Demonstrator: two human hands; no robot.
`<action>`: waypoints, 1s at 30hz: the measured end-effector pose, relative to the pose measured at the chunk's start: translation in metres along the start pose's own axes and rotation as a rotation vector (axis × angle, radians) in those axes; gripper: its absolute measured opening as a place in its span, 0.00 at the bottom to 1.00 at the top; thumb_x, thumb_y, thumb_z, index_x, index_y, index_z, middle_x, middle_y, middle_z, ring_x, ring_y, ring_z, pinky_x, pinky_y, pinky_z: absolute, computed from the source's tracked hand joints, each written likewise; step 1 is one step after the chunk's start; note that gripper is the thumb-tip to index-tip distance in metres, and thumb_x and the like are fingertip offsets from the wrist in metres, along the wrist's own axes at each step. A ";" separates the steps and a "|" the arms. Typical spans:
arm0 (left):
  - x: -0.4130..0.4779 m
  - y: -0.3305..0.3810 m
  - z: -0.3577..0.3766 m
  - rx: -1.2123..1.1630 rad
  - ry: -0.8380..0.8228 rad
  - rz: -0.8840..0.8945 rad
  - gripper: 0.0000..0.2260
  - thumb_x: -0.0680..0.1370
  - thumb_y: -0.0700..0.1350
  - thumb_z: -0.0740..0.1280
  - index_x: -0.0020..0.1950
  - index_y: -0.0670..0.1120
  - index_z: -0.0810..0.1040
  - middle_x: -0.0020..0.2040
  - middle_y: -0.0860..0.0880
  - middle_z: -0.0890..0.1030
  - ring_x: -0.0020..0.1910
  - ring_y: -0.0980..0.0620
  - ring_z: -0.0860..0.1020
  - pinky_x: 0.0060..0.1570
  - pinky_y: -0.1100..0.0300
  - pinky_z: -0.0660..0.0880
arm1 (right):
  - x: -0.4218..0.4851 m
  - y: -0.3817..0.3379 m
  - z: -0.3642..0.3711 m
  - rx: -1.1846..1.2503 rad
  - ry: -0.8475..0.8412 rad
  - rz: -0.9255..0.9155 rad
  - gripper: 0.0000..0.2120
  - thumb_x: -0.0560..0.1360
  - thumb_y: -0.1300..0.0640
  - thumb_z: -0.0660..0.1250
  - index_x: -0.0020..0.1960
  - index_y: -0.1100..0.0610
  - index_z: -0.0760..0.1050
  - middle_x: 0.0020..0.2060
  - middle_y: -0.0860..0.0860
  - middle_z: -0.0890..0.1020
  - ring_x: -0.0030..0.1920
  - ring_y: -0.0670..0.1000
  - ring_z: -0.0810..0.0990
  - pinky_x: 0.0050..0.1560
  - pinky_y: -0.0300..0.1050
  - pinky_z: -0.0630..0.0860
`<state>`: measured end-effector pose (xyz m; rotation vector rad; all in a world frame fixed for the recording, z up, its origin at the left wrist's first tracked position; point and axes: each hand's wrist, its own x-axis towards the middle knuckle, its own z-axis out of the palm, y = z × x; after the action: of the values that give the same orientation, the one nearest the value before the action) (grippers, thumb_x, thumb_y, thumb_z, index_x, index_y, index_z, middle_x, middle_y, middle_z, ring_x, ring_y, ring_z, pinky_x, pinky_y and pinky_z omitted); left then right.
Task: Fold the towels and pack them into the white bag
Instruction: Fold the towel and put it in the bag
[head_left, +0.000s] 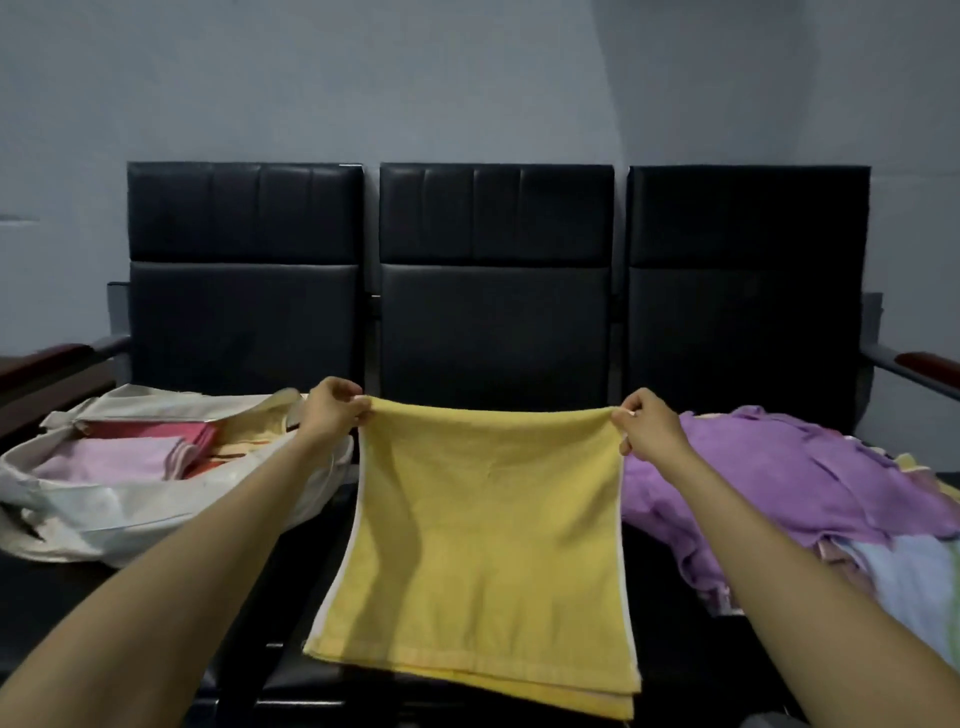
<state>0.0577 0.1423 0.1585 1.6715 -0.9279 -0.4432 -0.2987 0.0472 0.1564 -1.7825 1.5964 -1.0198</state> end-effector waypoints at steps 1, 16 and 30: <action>0.004 -0.007 0.006 0.042 0.002 0.022 0.08 0.77 0.38 0.69 0.54 0.40 0.74 0.48 0.43 0.78 0.43 0.48 0.78 0.38 0.62 0.76 | 0.004 0.006 0.005 0.009 0.001 0.016 0.04 0.79 0.60 0.61 0.45 0.57 0.69 0.36 0.54 0.77 0.29 0.49 0.76 0.29 0.42 0.69; 0.002 0.000 -0.004 0.157 -0.095 0.195 0.08 0.80 0.37 0.63 0.53 0.43 0.80 0.52 0.45 0.80 0.56 0.45 0.77 0.60 0.47 0.75 | -0.002 0.006 -0.021 -0.198 -0.224 -0.094 0.12 0.70 0.62 0.75 0.40 0.56 0.72 0.35 0.50 0.74 0.35 0.47 0.71 0.34 0.39 0.67; -0.064 0.064 -0.071 0.145 0.187 0.505 0.12 0.82 0.41 0.59 0.64 0.43 0.75 0.60 0.43 0.73 0.57 0.50 0.72 0.61 0.56 0.71 | -0.061 -0.063 -0.089 -0.005 -0.070 -0.381 0.08 0.75 0.65 0.67 0.44 0.53 0.80 0.39 0.49 0.80 0.41 0.47 0.77 0.40 0.39 0.72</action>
<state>0.0456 0.2321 0.2298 1.5033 -1.2138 0.1215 -0.3356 0.1255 0.2466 -2.1525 1.2431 -1.1035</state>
